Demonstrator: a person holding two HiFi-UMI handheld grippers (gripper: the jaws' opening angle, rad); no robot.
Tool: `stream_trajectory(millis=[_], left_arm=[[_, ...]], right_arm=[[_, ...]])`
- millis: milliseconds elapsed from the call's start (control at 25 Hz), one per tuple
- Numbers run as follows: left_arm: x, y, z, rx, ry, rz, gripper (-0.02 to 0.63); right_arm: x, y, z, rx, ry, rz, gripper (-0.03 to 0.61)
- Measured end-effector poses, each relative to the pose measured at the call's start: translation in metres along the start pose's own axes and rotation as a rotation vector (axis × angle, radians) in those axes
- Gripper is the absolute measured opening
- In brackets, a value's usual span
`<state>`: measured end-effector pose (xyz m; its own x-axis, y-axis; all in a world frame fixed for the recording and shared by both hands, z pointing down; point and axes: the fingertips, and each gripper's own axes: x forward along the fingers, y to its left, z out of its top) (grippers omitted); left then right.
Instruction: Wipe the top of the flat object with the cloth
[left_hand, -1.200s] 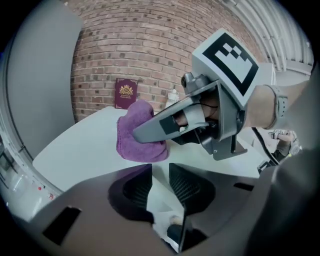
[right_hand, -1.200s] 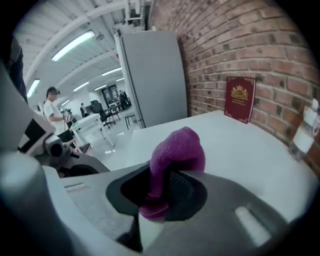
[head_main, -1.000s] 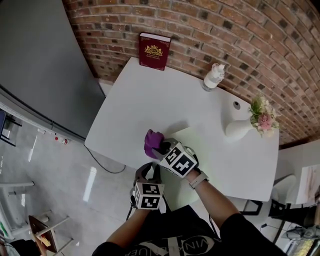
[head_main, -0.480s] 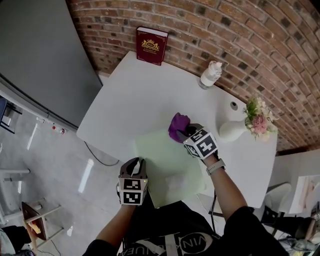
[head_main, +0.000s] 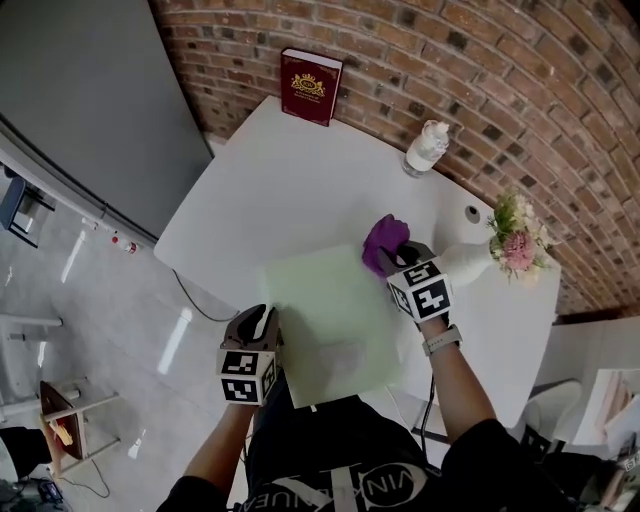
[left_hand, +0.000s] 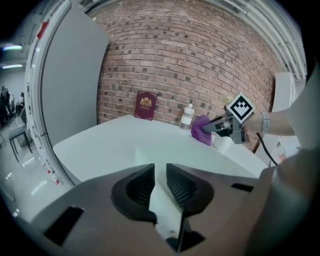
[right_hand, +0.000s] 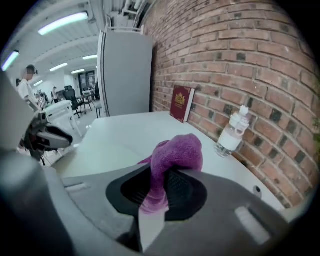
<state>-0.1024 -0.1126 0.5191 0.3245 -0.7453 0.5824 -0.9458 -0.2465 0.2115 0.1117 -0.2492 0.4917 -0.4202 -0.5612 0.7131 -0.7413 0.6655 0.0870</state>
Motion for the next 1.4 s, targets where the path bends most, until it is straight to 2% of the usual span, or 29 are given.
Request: stream_trajectory(millis=[160,200,280,400,520,600,720,880,1000,1160,1400], left_arm=[[-0.021,-0.011,-0.011,0.042,0.034,-0.016,0.077],[-0.024,-0.015,-0.018,0.043,0.051,-0.022,0.122],[-0.026,-0.02,-0.031,0.033,0.088,-0.02,0.15],[-0.025,-0.021,-0.045,-0.002,0.125,-0.008,0.15],[-0.022,-0.027,-0.049,-0.043,0.148,-0.032,0.108],[-0.021,-0.031,-0.05,-0.058,0.159,-0.032,0.067],[-0.021,-0.03,-0.05,-0.074,0.165,-0.014,0.064],[-0.023,-0.029,-0.05,-0.087,0.176,-0.007,0.063],[-0.022,-0.028,-0.05,-0.074,0.172,0.008,0.063],[-0.021,-0.029,-0.049,-0.07,0.166,0.008,0.063],[-0.022,-0.031,-0.051,-0.043,0.173,0.017,0.063]], right_arm=[[-0.015,0.065,0.034,0.042,-0.129,0.207,0.06],[-0.015,0.087,0.042,0.052,-0.148,0.278,0.06],[-0.014,0.132,0.055,0.077,-0.171,0.42,0.06],[-0.006,0.191,0.062,0.088,-0.155,0.582,0.06],[0.008,0.234,0.052,0.049,-0.086,0.661,0.06],[0.019,0.249,0.039,-0.011,-0.032,0.659,0.06],[0.025,0.253,0.027,-0.116,-0.009,0.612,0.06],[0.021,0.244,0.021,-0.171,0.01,0.585,0.06],[0.017,0.23,0.012,-0.174,0.016,0.563,0.06],[0.008,0.201,-0.001,-0.126,0.014,0.522,0.06],[-0.007,0.147,-0.022,-0.101,0.034,0.403,0.06]])
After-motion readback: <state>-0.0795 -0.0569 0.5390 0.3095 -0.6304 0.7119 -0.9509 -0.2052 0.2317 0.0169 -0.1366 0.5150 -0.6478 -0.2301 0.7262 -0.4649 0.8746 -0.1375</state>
